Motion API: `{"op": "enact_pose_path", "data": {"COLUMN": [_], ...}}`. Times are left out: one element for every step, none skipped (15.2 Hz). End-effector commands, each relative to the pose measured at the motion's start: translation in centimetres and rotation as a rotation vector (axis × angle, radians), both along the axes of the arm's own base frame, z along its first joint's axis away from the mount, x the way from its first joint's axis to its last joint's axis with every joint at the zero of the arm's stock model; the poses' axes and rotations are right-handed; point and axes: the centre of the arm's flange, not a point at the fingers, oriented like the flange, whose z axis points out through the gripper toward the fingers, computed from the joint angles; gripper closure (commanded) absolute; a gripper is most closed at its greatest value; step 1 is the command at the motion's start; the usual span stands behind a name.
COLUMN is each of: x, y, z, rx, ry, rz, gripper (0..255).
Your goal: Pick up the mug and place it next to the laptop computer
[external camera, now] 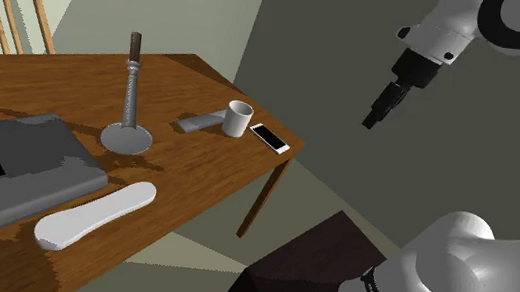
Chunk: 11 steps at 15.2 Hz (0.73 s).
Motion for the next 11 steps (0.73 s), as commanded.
{"op": "enact_pose_path", "data": {"x": [0.0, 1.1, 2.3, 3.4, 4.6, 5.7, 6.9, 8.0, 9.1, 10.3, 11.4], "y": [0.0, 0.2, 0.5, 0.8, 1.0, 1.3, 1.6, 1.8, 2.1, 2.4, 2.7], "z": [0.0, -0.6, -1.3, -1.9, -2.6, -3.2, -3.9, -4.5, -5.2, -5.8, -6.5], "rx": [0.000, -0.002, -0.005, -0.007, -0.010, -0.012, -0.015, -0.017, -0.020, -0.022, -0.025], "ry": [0.000, 0.001, 0.001, 0.002, 0.003, 0.004, 0.004, 0.005, 0.006, 0.006, 0.007], "rz": [0.000, 0.004, 0.009, 0.013, 0.018, 0.022, 0.027, 0.031, 0.036, 0.040, 0.045], "gripper": [0, 0, 0, 0, 0, 0, 0, 0, 0, 0, 0]}}
